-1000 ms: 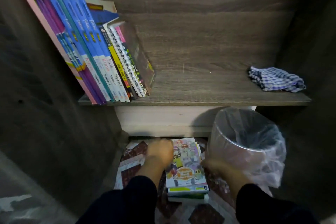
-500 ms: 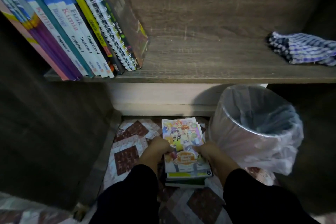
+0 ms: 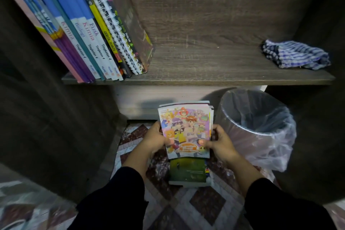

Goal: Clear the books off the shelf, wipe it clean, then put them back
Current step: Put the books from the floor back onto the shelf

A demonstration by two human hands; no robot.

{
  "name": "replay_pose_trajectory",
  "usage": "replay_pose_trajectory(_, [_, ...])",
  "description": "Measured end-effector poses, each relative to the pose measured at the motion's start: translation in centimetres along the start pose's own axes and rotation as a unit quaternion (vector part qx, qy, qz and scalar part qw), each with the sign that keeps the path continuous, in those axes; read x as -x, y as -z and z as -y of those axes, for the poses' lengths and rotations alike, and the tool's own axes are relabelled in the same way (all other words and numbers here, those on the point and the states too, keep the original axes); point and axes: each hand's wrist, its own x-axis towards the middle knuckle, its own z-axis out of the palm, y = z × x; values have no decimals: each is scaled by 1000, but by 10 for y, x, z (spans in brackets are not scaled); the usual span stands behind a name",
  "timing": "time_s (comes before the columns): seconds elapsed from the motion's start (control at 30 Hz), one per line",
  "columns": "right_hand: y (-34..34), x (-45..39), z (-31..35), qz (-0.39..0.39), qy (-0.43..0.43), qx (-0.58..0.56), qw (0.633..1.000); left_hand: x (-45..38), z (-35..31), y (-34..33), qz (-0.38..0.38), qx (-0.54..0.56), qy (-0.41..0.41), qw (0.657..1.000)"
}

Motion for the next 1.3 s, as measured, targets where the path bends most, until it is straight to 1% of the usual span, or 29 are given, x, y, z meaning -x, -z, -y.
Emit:
replay_pose_trajectory(0.1, [0,10,-8,53,-14,52,997,5,13,-5,31,-41,13,999])
replay_pose_trajectory(0.17, [-2,12,-11,45,-16,105,993,4,19,-10,16,-76,8,997])
replay_pose_trajectory(0.23, [-2,10,-8,13,-5,165,986,5,16,-15,-18,-93,1,995])
replay_pose_trajectory(0.33, [-4,18,1,23,11,184,983,13,9,-17,-42,-123,7,991])
replay_pose_trajectory(0.43, [-4,35,19,26,45,180,982,32,-1,-11,-43,-101,-15,994])
replay_pose_trajectory(0.5, [-3,48,38,34,64,173,982,52,-19,-6,-38,-114,-60,991])
replay_pose_trajectory(0.63, [4,66,93,40,113,160,980,87,-73,8,1,-175,-140,974])
replay_pose_trajectory(0.7, [7,67,127,25,140,164,976,97,-109,15,-6,-219,-167,961])
replay_pose_trajectory(0.73, [8,67,143,16,146,154,977,100,-126,17,-17,-230,-167,959])
replay_pose_trajectory(0.8, [8,61,177,-15,146,117,982,108,-163,20,-41,-209,-175,961])
replay_pose_trajectory(0.87, [8,51,203,-33,135,91,986,115,-191,17,-61,-165,-190,966])
replay_pose_trajectory(0.9, [9,44,214,-39,128,105,985,116,-203,14,-77,-146,-191,968])
replay_pose_trajectory(1.03, [10,12,247,-45,90,167,981,94,-229,5,-125,-125,-191,966])
replay_pose_trajectory(1.17, [5,-13,257,-116,55,225,966,62,-238,3,-175,-135,-180,958])
replay_pose_trajectory(1.23, [2,-26,254,-139,35,265,954,52,-240,-1,-168,-154,-158,961])
replay_pose_trajectory(1.3, [0,-30,255,-155,0,351,924,48,-242,-7,-137,-193,-126,963])
